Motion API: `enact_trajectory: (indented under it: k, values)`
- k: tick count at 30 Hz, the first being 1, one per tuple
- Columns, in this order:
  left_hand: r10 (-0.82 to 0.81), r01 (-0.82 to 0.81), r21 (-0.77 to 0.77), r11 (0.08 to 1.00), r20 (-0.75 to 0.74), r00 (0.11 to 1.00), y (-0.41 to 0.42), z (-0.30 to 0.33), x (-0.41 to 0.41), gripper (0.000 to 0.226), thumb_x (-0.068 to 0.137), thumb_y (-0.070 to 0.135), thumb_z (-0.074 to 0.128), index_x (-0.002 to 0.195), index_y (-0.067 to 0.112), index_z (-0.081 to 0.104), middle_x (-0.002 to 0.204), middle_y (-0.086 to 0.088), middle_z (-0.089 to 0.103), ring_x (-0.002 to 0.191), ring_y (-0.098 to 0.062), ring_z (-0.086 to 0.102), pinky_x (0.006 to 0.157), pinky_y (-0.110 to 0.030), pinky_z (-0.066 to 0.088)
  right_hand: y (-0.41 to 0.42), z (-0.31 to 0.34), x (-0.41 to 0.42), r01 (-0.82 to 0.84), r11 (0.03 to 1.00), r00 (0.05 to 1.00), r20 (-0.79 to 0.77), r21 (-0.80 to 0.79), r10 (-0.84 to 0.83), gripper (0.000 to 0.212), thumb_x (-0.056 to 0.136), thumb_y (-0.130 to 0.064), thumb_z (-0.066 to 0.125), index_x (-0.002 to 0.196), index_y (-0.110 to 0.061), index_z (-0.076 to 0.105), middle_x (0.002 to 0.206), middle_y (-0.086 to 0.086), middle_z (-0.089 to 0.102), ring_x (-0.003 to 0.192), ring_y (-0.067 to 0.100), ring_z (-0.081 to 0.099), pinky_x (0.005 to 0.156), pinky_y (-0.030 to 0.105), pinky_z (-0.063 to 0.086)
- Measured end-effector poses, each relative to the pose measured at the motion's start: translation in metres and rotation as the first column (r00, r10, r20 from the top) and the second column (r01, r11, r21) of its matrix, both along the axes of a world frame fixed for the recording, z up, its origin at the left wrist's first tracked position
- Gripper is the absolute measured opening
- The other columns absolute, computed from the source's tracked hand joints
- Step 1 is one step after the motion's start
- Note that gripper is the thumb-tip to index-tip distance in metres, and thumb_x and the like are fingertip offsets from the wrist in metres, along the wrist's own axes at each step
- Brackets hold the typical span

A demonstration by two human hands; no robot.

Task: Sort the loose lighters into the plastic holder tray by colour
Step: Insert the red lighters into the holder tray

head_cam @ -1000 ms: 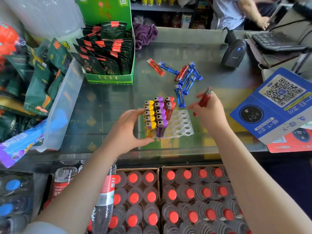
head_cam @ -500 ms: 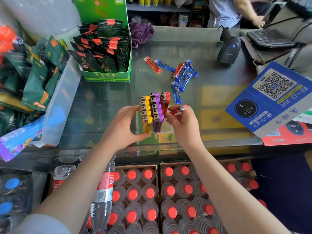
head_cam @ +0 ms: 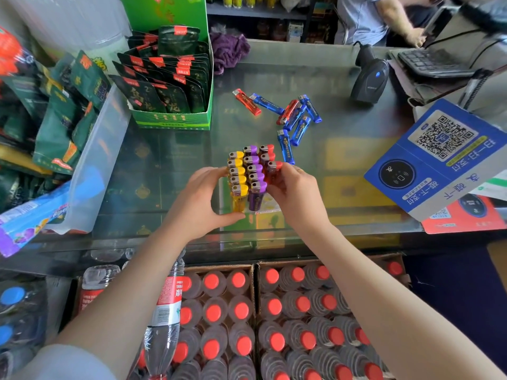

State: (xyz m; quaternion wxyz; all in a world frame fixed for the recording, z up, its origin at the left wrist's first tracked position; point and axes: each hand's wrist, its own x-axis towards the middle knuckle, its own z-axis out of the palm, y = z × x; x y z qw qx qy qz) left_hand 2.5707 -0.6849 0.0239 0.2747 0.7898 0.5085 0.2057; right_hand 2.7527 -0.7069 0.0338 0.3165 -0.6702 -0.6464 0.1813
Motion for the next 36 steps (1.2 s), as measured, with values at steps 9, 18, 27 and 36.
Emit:
enact_trajectory:
  k: [9,18,27,36]
  values:
    - [-0.003,0.003,-0.009,1.000,0.007,1.000,-0.001,0.002,0.000,0.077,0.062,0.042,0.076,0.128,0.021,0.042,0.132,0.000,0.046,0.125,-0.014,0.034,0.099,-0.034,0.030,-0.002,0.005,0.003,0.025,0.998,0.995,-0.092,-0.065,-0.031,0.018,0.074,-0.013,0.072,0.075,-0.011,0.054,0.067,-0.005,0.054,0.059,0.017,0.048,0.060,0.027,0.037]
    - [-0.001,0.002,-0.015,1.000,0.022,1.000,0.000,0.002,0.000,0.077,0.063,0.039,0.076,0.129,0.018,0.040,0.134,-0.001,0.045,0.126,-0.014,0.033,0.100,-0.031,0.026,0.002,0.002,0.008,-0.020,0.999,0.999,-0.042,-0.025,0.019,0.018,0.074,-0.016,0.073,0.078,-0.004,0.061,0.058,-0.023,0.034,0.053,-0.004,0.032,0.051,0.018,0.029]
    - [0.056,-0.056,0.004,0.998,0.057,0.997,0.004,-0.003,-0.003,0.074,0.062,0.038,0.076,0.126,0.018,0.043,0.130,0.001,0.047,0.124,-0.013,0.036,0.101,-0.030,0.027,0.015,0.000,0.005,-0.094,0.996,0.994,-0.046,0.001,0.094,0.018,0.075,-0.014,0.072,0.079,-0.002,0.059,0.059,-0.023,0.034,0.054,-0.003,0.033,0.052,0.017,0.028]
    - [0.054,-0.053,-0.009,0.999,0.087,0.995,0.009,-0.008,-0.005,0.072,0.066,0.039,0.073,0.129,0.022,0.041,0.131,0.006,0.046,0.120,0.000,0.030,0.100,-0.026,0.025,0.048,0.013,0.041,-0.241,0.966,0.970,-0.055,-0.095,0.237,0.005,0.077,-0.010,0.063,0.081,-0.008,0.065,0.074,-0.004,0.060,0.060,0.008,0.054,0.060,0.011,0.039]
